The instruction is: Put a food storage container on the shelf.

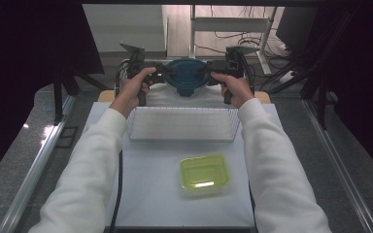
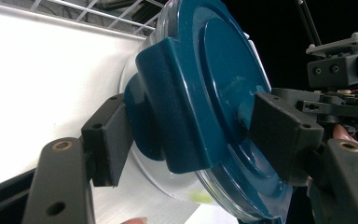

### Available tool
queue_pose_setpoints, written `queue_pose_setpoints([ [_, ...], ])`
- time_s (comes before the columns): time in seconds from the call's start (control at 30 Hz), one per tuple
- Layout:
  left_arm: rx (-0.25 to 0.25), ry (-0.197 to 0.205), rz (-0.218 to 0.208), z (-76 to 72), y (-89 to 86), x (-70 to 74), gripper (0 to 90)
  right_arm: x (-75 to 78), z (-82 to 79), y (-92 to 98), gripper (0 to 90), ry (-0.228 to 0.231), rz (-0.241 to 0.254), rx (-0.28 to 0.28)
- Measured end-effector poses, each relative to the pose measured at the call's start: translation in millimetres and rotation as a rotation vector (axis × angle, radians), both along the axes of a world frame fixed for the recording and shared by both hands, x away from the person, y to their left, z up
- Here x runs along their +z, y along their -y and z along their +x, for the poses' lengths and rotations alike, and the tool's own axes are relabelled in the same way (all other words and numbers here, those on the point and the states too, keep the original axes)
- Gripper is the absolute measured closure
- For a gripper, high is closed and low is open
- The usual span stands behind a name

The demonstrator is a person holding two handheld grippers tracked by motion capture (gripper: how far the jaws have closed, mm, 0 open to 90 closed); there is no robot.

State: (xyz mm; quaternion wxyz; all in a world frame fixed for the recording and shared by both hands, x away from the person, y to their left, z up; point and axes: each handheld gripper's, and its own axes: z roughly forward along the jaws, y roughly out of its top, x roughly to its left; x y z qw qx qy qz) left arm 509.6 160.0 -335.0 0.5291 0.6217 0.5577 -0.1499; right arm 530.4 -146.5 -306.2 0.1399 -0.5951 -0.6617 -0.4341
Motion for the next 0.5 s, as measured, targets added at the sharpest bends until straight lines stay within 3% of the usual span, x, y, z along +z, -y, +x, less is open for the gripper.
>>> queue_pose_setpoints([
  [0.1, 0.013, 0.023, -0.003, -1.2, 1.0, -1.8, 31.2, -0.9, -1.5, -0.5, 26.5, 0.016, 0.002, -0.015],
  [0.27, 0.133, 0.160, 0.110, -15.2, 4.7, 5.8, 15.8, 0.8, -11.9, -6.3, 10.4, 0.079, -0.029, -0.040],
  [0.37, 0.134, 0.227, 0.193, -27.8, 8.8, 14.1, 14.5, 7.8, -23.0, -6.5, 4.4, 0.165, -0.115, -0.055],
  [0.5, 0.106, 0.282, 0.240, -46.4, 9.1, 21.3, 14.0, 17.7, -39.8, -4.5, 3.9, 0.238, -0.194, -0.037],
])
